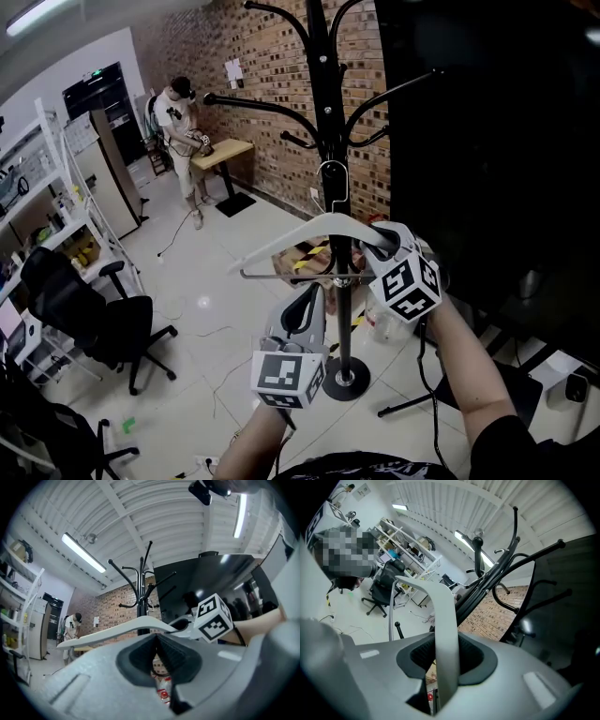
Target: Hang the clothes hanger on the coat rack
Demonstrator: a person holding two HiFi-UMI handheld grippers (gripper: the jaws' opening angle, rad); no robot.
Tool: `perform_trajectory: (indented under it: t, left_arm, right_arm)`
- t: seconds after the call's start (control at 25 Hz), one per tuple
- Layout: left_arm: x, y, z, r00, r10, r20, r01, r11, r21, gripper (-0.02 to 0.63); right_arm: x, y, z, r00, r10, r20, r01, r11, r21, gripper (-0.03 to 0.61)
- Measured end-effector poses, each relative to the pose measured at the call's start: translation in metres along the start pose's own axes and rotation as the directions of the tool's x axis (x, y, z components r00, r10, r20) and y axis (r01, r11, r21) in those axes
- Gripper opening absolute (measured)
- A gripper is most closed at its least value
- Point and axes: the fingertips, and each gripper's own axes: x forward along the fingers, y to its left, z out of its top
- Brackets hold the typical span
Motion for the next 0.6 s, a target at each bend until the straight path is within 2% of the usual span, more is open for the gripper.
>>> perform_trajectory:
  t: [0.4, 0.6]
  left_arm:
    - [0.004, 0.006, -0.004, 0.999, -0.039, -0.007, 0.039, 0.999, -0.024, 0.005]
    - [0.001, 0.011, -0.004, 0.999, -0.043, -0.004, 0.043, 0.999, -0.028, 0.005]
  right_arm:
    - [0.003, 0.000, -0.001, 0.999, -0.043, 0.014, 0.043, 0.999, 0.010, 0.118]
    - [0.000, 0.002, 0.001, 0.998, -0.047, 0.030, 0.046, 0.998, 0.048, 0.124]
